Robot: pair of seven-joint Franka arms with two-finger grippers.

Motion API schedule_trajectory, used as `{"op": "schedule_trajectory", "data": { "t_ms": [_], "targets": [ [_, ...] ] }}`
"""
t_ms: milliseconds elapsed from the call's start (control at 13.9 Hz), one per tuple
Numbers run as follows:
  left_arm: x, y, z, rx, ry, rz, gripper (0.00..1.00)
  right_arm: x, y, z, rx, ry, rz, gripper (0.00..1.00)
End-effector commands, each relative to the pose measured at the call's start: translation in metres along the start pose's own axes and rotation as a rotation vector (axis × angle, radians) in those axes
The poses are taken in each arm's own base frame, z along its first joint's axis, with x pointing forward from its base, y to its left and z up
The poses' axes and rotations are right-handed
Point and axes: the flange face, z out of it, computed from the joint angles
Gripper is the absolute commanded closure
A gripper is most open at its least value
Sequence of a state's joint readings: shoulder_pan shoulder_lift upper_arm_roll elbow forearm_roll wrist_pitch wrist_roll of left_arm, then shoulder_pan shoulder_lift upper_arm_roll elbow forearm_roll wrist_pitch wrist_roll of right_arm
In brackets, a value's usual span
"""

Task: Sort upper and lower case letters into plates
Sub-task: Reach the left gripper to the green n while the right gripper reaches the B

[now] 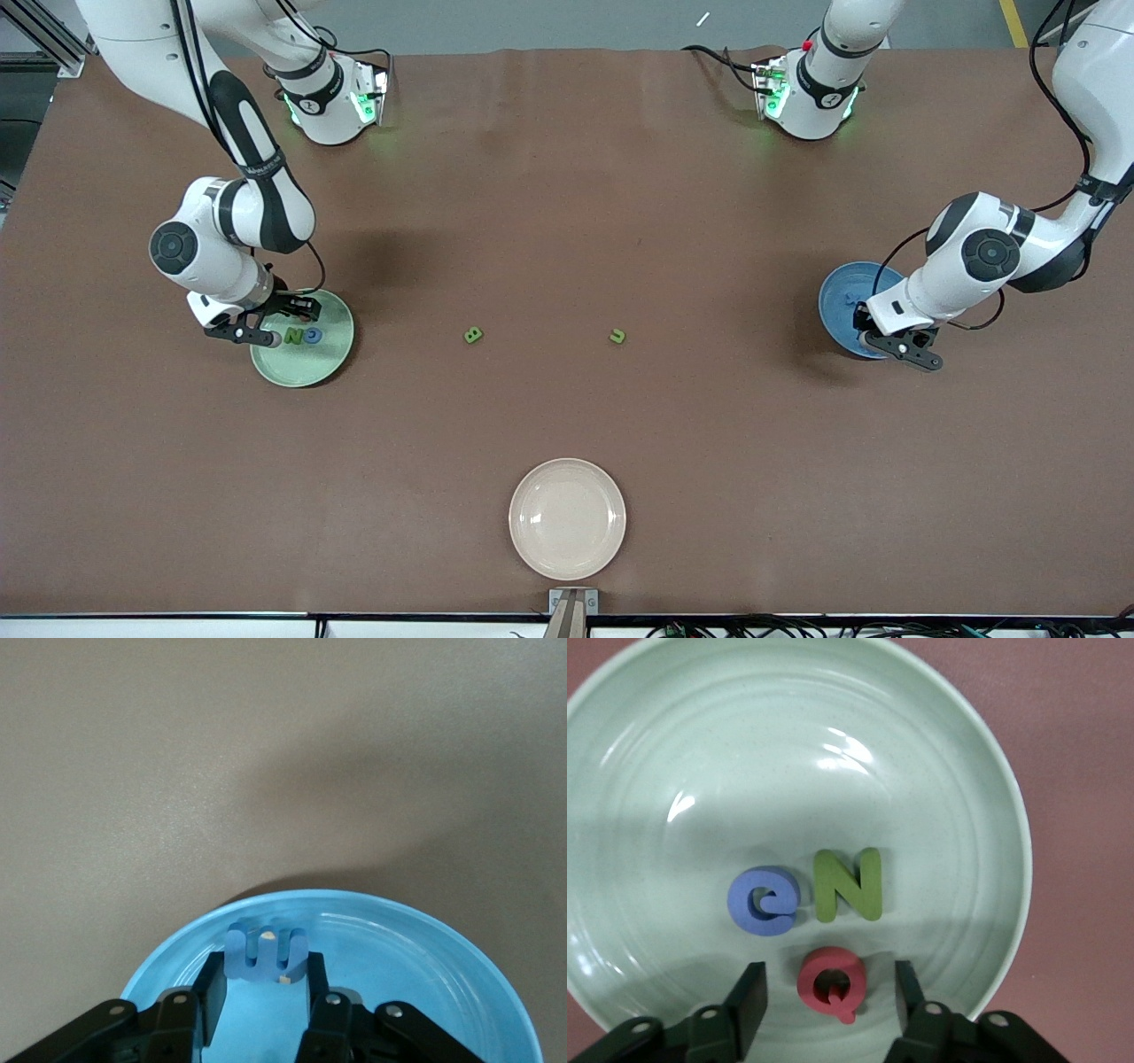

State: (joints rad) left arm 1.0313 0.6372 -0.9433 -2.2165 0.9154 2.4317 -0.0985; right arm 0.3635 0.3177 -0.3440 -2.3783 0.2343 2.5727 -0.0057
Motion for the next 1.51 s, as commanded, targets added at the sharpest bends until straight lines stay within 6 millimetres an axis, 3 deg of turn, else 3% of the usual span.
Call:
{"op": "schedule_trajectory", "data": {
  "t_ms": [0,72,215,287,645,860,1004,1290,1434],
  "targets": [
    [0.001,-0.002,-0.004,0.022,-0.006,0.009,0.26,0.008,-0.006,-0.023,0.026,-0.05,-0.002,0.0],
    [-0.001,-0.004,-0.005,0.028,-0.011,0.009,0.14,0.013,-0.012,-0.038,0.041,-0.071,-0.005,0.0],
    [-0.005,-0.004,-0.009,0.05,-0.037,0.014,0.0,0.019,-0.026,-0.058,0.056,-0.086,0.03,0.0],
    [-0.007,-0.005,-0.011,0.063,-0.058,0.014,0.0,0.018,-0.043,-0.062,0.053,-0.089,0.053,0.0],
    [0.008,0.019,-0.045,0.07,-0.122,0.031,0.0,-0.011,-0.163,-0.066,0.031,-0.025,0.166,0.0],
    [0.027,0.039,-0.07,0.042,-0.122,-0.031,0.0,-0.028,-0.212,-0.058,0.054,0.03,0.204,0.0],
    [0.045,0.069,-0.082,0.028,-0.105,-0.089,0.0,-0.037,-0.237,-0.044,0.063,0.062,0.294,0.0],
    [0.097,0.166,-0.105,0.01,-0.049,-0.27,0.0,-0.046,-0.308,-0.017,0.059,0.086,0.58,0.0],
    [0.117,0.204,-0.105,-0.008,-0.036,-0.364,0.0,-0.05,-0.337,-0.003,0.055,0.1,0.66,0.0]
  ]
}}
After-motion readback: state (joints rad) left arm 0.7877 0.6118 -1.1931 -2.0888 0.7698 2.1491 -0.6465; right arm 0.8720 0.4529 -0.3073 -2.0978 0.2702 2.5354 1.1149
